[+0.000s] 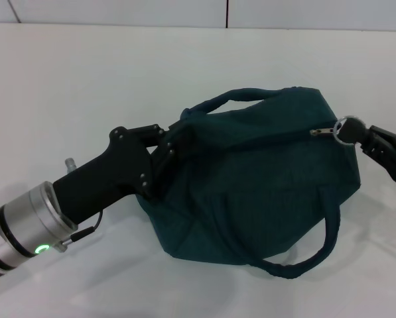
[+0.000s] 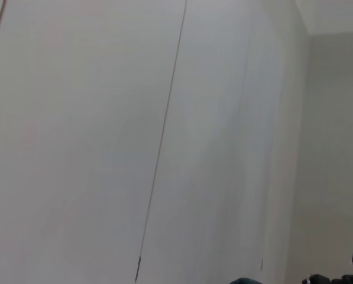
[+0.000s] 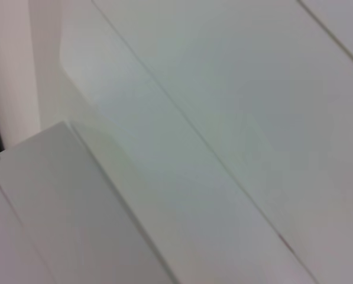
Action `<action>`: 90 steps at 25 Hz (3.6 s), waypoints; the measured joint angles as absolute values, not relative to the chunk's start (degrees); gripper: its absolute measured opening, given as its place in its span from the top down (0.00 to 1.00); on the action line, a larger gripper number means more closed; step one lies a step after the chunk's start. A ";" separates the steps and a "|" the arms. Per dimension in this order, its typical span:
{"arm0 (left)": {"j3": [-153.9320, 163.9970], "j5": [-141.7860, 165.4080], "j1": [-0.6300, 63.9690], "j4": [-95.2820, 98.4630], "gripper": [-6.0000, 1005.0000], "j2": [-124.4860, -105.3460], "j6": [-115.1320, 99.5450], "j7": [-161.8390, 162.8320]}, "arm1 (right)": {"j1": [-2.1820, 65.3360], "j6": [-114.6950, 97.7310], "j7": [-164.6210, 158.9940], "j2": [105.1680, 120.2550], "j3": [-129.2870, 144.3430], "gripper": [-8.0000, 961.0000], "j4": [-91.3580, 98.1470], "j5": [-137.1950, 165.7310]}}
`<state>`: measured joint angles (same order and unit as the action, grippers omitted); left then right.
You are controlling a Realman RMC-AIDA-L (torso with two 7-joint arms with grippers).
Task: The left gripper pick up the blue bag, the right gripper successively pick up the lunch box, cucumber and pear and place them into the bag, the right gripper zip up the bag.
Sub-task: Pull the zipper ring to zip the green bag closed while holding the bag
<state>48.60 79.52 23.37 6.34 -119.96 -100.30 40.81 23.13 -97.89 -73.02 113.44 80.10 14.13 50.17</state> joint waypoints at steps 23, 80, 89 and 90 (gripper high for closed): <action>48.79 80.53 23.87 7.03 0.86 -119.73 -102.73 41.22 | 20.90 -97.73 -70.92 113.72 77.23 0.97 13.80 51.37; 48.19 84.59 26.28 17.60 0.92 -117.08 -96.76 52.11 | 18.78 -92.35 -69.49 114.39 72.63 0.97 14.05 54.57; 46.90 84.56 25.70 18.10 0.92 -117.21 -96.23 52.12 | 18.56 -88.16 -67.91 114.51 72.36 0.97 13.57 54.51; 46.78 84.56 25.68 18.10 0.92 -117.21 -96.23 52.12 | 18.56 -87.68 -67.90 114.52 72.35 0.97 13.56 54.50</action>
